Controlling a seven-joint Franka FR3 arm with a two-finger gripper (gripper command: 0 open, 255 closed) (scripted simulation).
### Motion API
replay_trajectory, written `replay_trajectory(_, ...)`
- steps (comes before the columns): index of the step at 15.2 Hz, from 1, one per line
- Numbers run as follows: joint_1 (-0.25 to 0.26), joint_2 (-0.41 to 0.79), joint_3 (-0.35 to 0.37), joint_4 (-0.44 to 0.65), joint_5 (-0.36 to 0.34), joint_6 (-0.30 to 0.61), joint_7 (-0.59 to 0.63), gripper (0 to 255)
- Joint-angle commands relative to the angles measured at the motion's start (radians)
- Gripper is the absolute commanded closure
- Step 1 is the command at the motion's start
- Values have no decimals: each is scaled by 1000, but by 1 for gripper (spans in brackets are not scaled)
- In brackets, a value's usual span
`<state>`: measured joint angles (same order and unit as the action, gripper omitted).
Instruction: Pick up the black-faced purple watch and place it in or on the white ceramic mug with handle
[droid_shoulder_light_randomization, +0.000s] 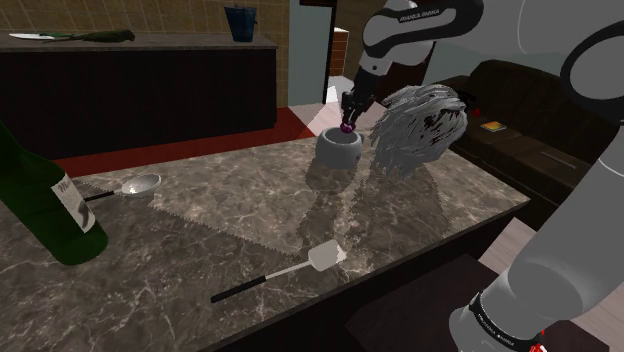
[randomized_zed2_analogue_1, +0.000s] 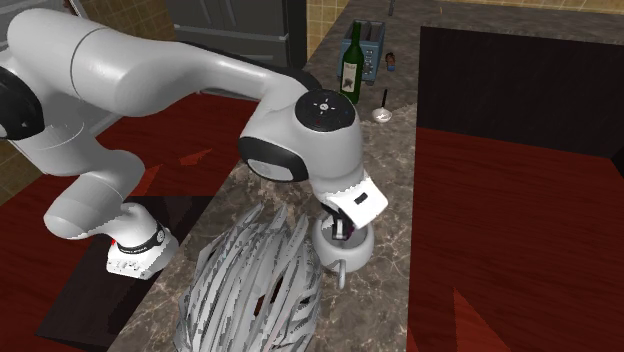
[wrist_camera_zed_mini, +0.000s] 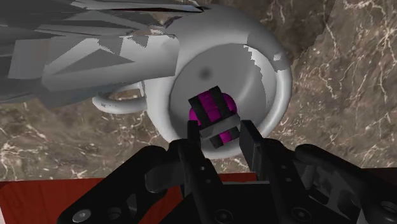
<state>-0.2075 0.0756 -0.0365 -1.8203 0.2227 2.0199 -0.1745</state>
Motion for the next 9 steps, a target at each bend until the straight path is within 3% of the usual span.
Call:
replay_trajectory(1, 1, 1, 1, -23, 3, 25, -4, 255)
replay_trajectory(9, 1, 7, 1, -46, 6, 53, -10, 255)
